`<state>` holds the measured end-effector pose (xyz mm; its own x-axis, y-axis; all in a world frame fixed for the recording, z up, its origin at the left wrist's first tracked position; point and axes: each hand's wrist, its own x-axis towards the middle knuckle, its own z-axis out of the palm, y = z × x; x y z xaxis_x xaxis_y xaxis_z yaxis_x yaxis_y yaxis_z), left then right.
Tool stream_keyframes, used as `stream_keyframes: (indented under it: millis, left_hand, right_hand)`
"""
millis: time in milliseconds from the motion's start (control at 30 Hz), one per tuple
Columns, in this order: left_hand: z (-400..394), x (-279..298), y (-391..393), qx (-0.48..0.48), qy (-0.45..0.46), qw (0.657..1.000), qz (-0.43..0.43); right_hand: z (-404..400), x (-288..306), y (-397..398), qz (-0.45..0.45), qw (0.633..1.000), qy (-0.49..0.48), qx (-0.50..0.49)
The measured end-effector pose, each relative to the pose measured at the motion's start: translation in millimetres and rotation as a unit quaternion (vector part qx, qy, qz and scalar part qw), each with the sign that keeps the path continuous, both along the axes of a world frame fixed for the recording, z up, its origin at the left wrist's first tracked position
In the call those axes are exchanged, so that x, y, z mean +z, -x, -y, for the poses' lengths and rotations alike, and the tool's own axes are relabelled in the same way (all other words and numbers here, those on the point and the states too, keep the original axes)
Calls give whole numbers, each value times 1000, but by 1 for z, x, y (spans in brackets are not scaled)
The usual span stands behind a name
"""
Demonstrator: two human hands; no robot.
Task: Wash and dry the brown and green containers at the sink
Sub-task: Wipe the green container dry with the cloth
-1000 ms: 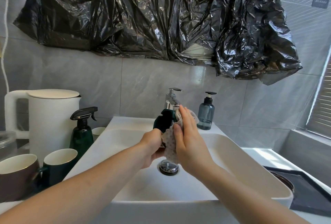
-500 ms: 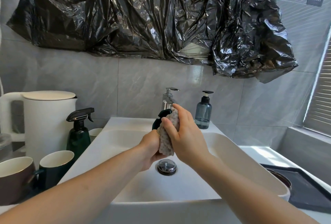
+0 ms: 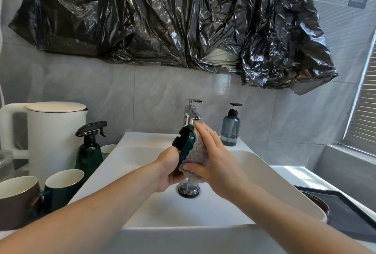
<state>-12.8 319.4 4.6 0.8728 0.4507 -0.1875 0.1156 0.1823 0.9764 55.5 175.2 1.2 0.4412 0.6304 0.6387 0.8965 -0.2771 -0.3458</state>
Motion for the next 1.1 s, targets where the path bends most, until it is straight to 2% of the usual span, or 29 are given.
stream_keyframes:
  millis: [200, 300, 367, 467, 567, 633, 867, 1000, 1100]
  left_hand:
    - [-1, 0, 3, -56, -67, 995, -45]
    - [-1, -1, 2, -88, -49, 994, -33]
    - [-1, -2, -1, -89, -19, 996, 6]
    - [-3, 0, -5, -38, 11, 998, 58]
    - [0, 2, -1, -14, 20, 999, 32]
    - [1, 1, -1, -14, 16, 1000, 0]
    - [-9, -9, -10, -19, 1, 999, -43]
    - [-9, -8, -9, -39, -32, 997, -55]
    - [-8, -9, -6, -74, -79, 991, -77]
  right_hand:
    - [6, 12, -12, 67, 997, 47, -12]
    - [7, 14, -12, 60, 997, 41, -6]
    - [6, 12, -14, 52, 998, 30, -11]
    - [4, 6, -17, 8, 1000, -15, -17]
    - [3, 3, -23, -4, 994, -108, -32]
    - [0, 2, -22, -25, 990, -128, -50]
    - [-3, -2, 4, -74, 997, -30, -18]
    - [-7, -5, 1, -53, 997, -27, -43]
    - [-4, -2, -2, -71, 995, -34, -53]
